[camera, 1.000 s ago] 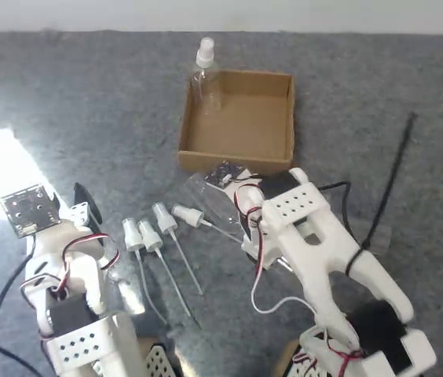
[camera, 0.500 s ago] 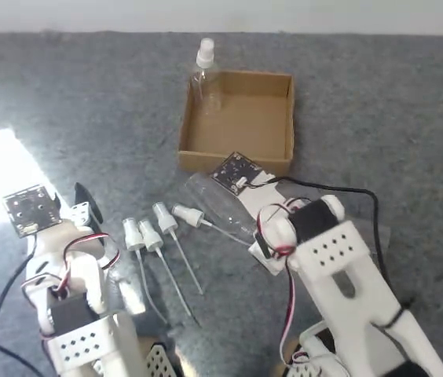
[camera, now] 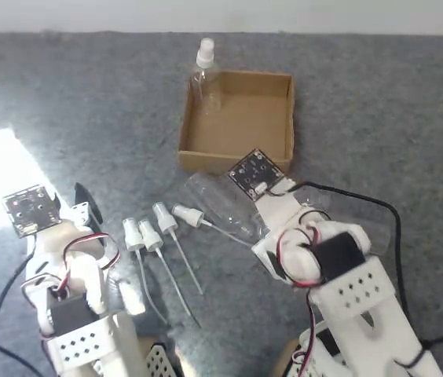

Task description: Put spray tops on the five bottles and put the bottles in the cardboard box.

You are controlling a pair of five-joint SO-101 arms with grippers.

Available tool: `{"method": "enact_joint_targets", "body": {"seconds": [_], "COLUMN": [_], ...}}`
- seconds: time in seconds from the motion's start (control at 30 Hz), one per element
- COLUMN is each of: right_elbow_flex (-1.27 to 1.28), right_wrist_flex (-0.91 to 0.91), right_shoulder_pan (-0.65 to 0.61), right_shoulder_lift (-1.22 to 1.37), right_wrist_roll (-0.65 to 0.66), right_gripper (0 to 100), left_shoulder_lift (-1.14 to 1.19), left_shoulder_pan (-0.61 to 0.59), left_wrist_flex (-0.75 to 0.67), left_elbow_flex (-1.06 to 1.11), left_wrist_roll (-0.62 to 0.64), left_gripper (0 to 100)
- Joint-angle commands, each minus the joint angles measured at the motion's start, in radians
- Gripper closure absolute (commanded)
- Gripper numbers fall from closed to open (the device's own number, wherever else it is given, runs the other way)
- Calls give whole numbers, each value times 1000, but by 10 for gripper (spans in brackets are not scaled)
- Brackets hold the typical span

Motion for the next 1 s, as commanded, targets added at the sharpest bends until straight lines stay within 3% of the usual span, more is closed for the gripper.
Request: {"method": "enact_joint_targets", "body": {"seconds": [0.0,0.27,0.47,0.97], "right_elbow_flex": [5,48,115,175], "right_wrist_flex": [-27,-53,-131,-170], "right_shoulder_pan": [10,44,147,150], "right_shoulder_lift": [-91,-174,-222,-294], "right_wrist_roll": [-12,-12,-14,-37], "right_gripper": [882,882,882,882], "left_shoulder_lift": [-12,-11,-3,0], "left_shoulder_pan": [3,3,5,97], "left_wrist_flex": [0,121,135,368], "left_elbow_flex": [-24,-104,-156,-395], "left_wrist_roll": [-5,-9,-72,-295], "left_gripper": [869,870,870,896]}}
